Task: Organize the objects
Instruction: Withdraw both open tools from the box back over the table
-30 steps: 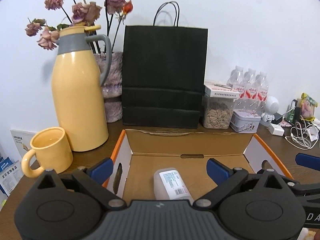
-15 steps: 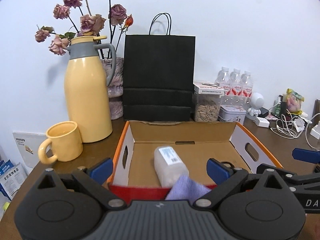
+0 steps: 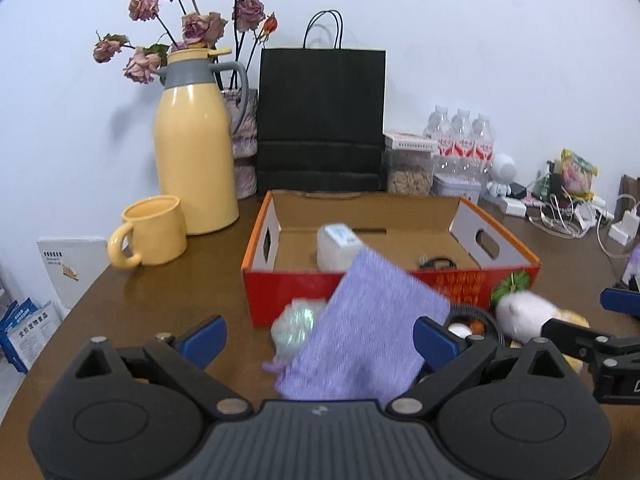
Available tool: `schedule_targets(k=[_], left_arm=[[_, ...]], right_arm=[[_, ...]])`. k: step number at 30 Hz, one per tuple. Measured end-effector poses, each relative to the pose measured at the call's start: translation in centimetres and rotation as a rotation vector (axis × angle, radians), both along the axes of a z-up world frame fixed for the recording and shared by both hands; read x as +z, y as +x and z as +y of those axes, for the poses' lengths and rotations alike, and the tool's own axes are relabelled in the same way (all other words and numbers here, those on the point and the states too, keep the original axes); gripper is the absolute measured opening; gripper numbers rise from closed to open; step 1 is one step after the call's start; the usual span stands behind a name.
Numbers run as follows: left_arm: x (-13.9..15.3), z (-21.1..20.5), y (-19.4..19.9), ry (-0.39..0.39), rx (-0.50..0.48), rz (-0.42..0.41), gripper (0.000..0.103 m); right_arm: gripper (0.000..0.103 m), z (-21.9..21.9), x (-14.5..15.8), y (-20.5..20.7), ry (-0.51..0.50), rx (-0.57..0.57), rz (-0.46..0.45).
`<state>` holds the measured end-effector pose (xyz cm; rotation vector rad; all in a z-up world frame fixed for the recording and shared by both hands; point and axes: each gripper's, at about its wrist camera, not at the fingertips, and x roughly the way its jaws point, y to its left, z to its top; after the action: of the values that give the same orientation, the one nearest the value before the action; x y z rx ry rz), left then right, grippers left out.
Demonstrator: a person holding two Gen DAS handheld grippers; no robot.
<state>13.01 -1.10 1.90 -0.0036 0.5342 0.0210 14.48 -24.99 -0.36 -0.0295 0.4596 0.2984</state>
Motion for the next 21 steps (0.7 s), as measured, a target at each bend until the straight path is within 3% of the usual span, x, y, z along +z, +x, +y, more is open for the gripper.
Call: schedule_targets(k=[14,21], left_arm=[[-3.8,2.1,-5.8,0.002,0.020,0.069,0.100],[-4.5,2.0,-7.1,0.010,0.007,0.085,0.100]], right_arm=[[0.103,-2.5,-4.5,-5.5,-0.049,-0.005,0.101],[0.103,-1.3,-6.0,-5.8,-0.088,0.058,0.154]])
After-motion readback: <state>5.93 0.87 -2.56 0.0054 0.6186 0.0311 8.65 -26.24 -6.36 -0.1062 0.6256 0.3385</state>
